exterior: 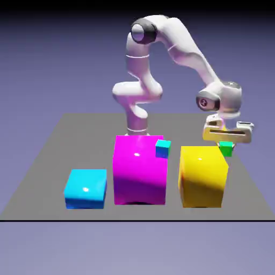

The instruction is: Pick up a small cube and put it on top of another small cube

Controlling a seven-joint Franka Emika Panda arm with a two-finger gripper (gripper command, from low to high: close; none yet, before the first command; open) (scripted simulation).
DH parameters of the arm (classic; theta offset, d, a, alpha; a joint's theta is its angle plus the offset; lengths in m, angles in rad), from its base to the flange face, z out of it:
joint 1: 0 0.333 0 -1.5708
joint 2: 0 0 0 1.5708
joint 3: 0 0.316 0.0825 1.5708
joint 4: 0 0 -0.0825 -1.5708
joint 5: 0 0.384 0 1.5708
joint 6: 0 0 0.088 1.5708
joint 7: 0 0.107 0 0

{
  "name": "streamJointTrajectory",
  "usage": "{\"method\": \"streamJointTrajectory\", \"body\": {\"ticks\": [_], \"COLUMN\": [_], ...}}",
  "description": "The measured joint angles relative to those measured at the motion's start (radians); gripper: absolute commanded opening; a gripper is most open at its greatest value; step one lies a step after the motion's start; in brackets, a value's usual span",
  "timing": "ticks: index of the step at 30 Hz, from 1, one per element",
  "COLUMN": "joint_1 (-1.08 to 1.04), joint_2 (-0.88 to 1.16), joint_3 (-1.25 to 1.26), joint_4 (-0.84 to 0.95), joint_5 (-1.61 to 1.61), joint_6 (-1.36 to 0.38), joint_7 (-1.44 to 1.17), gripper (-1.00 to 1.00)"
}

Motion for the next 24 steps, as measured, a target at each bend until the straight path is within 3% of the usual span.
{"method": "streamJointTrajectory", "body": {"ticks": [6, 11, 21, 22, 24], "joint_1": [-0.063, 0.025, 0.237, 0.256, 0.256], "joint_2": [-0.047, -0.05, 0.203, 0.224, 0.224], "joint_3": [0.051, 0.062, -0.252, -0.277, -0.277], "joint_4": [-0.114, -0.114, -0.091, -0.089, -0.089], "joint_5": [0.102, 0.103, -0.332, -0.367, -0.368], "joint_6": [0.063, 0.062, 0.218, 0.231, 0.23], "joint_7": [0.259, 0.273, 0.586, 0.611, 0.612], "gripper": [-1.0, -1.0, -1.0, 1.0, 1.0]}}
